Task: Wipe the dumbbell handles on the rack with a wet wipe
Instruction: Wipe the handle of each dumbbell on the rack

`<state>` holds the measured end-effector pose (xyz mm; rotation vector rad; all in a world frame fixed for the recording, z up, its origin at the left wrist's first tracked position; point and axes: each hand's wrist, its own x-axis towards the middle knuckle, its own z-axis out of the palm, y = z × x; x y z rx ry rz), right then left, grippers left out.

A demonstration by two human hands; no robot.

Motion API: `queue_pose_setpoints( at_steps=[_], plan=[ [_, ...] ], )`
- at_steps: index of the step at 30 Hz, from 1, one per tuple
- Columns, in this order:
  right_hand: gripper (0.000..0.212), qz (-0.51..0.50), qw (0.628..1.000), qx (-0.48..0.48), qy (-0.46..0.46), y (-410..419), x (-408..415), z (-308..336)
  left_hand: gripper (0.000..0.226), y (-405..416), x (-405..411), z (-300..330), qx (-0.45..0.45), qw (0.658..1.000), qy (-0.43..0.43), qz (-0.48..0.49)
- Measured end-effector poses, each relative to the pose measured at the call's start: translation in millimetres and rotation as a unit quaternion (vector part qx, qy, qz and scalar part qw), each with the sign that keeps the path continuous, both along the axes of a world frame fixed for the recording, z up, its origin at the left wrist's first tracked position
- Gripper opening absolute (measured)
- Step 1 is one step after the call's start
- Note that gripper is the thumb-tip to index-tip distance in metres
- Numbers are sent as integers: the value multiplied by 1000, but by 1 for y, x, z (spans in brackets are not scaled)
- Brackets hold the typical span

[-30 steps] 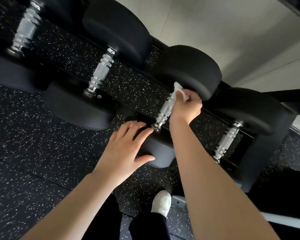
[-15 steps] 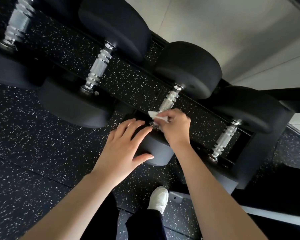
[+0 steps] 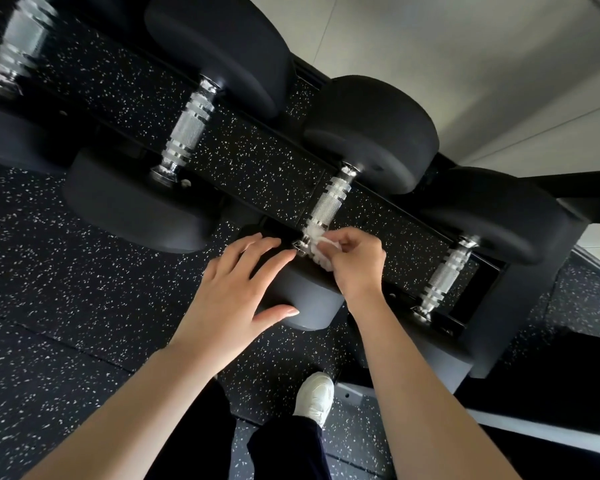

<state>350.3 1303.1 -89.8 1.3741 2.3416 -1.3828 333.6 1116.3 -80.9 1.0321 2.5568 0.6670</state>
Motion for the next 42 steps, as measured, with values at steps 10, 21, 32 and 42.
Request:
queue_pose_setpoints(
  at_steps=[10, 21, 32, 42],
  plan=[
    [19, -205, 968, 39, 136, 7, -39, 2, 65, 0, -1, -1, -3, 1000, 6, -3],
    [10, -287, 932, -120, 185, 16, -52, -3, 66, 0, -1, 0, -11, 1000, 2, -4],
    [11, -317, 827, -392, 247, 35, -53, -27, 66, -1, 0, -4, -9, 1000, 4, -2],
    [24, -243, 821, -448, 257, 41, -36, -32, 66, 0, 0, -2, -9, 1000, -5, 1]
  ],
)
